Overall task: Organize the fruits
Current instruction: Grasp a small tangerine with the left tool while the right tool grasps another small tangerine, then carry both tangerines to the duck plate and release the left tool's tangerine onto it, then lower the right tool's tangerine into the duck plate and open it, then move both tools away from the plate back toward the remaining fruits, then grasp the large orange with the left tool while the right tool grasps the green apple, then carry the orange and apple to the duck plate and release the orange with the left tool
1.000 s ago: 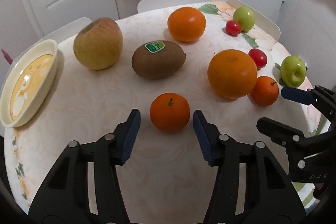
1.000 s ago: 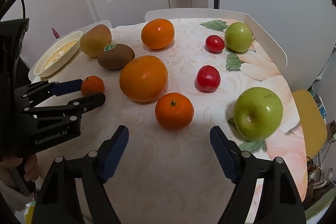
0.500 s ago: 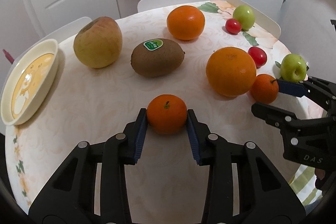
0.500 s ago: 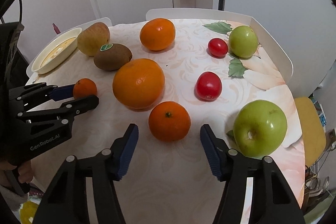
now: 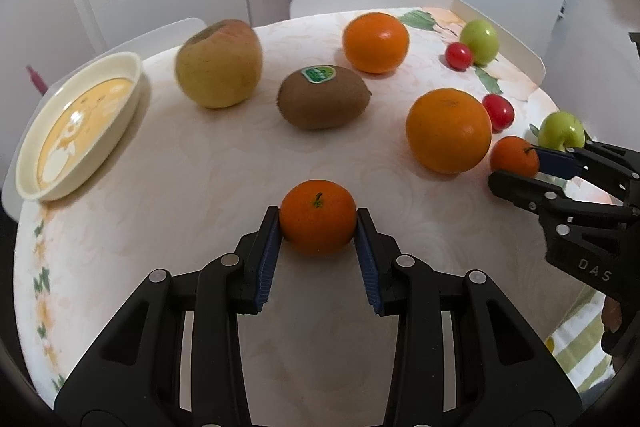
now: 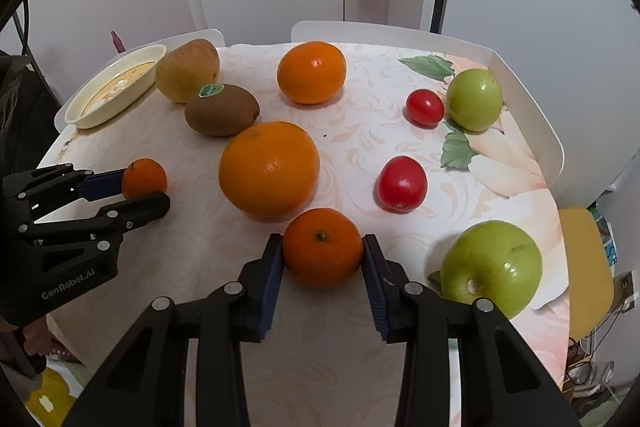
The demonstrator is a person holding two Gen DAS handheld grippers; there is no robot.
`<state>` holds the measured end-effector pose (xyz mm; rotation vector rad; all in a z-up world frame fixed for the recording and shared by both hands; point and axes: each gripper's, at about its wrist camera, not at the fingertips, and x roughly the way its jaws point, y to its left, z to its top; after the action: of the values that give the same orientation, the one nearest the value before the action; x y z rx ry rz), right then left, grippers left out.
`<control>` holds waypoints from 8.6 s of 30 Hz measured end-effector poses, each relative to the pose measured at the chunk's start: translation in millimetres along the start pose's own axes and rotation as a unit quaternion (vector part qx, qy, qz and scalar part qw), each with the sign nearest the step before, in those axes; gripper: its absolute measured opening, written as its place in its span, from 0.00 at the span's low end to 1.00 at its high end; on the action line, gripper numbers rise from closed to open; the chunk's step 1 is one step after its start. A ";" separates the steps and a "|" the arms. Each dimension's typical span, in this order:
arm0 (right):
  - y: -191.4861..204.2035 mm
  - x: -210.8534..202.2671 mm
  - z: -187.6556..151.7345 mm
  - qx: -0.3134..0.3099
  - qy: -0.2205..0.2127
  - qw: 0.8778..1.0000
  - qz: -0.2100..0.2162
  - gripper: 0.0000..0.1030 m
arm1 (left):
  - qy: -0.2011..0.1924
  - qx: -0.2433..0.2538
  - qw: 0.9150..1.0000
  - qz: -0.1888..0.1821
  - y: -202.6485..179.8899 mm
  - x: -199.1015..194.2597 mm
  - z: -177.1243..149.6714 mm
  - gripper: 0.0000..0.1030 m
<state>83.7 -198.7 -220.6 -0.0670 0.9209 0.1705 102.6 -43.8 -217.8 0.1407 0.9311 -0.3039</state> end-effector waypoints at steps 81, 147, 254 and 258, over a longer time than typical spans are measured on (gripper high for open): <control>170.9 57.6 212.8 -0.012 -0.006 0.998 0.063 0.35 | -0.039 -0.089 0.993 0.074 276.7 -10.8 102.8 1.00; 187.2 -17.6 186.3 -0.048 -0.012 0.995 0.091 0.99 | -0.079 -0.084 0.990 0.084 242.9 -137.4 78.1 1.00; -66.1 -37.2 23.7 0.004 0.044 0.998 0.052 0.48 | -0.010 -0.053 0.999 -0.003 -19.2 -42.1 24.4 0.62; -48.0 -45.6 35.8 0.000 0.043 0.997 0.059 0.48 | -0.016 -0.063 0.998 0.003 0.8 -58.6 25.6 0.62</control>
<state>93.3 -246.7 -163.4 -0.0195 1.0113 0.2780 89.8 -37.9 -155.4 0.0232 0.9162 -0.2402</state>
